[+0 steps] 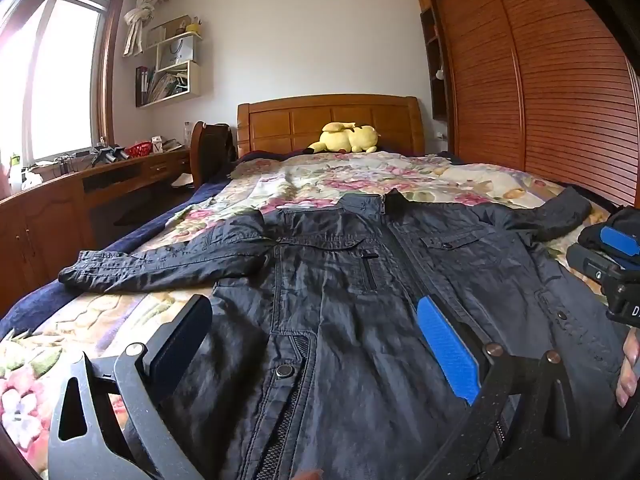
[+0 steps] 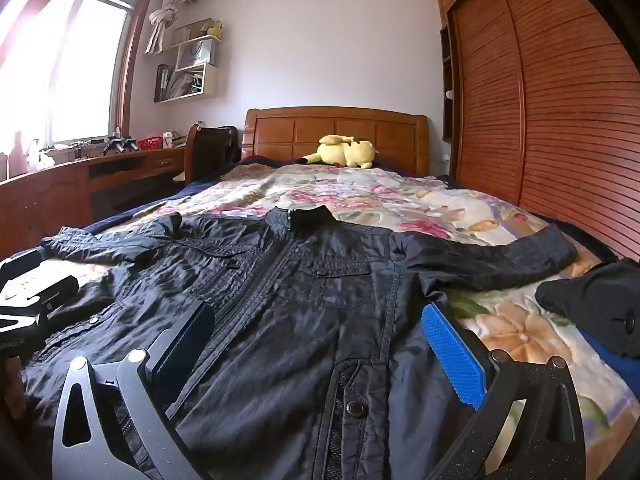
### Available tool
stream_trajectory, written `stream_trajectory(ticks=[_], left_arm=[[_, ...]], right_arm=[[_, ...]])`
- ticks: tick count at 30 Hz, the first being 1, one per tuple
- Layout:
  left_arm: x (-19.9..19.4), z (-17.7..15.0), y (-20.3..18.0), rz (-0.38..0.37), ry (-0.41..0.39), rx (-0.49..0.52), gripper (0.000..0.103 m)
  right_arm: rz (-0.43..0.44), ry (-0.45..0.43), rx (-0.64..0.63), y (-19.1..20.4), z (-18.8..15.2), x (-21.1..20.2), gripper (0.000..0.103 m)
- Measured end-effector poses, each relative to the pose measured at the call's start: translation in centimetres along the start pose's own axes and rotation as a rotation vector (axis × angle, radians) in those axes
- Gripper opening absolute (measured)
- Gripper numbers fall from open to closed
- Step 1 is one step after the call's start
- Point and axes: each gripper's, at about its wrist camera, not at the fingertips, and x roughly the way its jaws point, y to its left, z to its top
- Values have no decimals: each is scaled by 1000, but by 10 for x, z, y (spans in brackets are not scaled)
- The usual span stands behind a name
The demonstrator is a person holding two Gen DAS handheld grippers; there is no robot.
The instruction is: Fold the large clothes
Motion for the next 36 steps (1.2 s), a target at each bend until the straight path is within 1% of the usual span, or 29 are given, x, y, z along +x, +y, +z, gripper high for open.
stream_trajectory(ticks=[36], left_arm=[[0, 0, 0, -2, -11, -11, 103]], right_arm=[[2, -3, 14, -2, -2, 0, 103]])
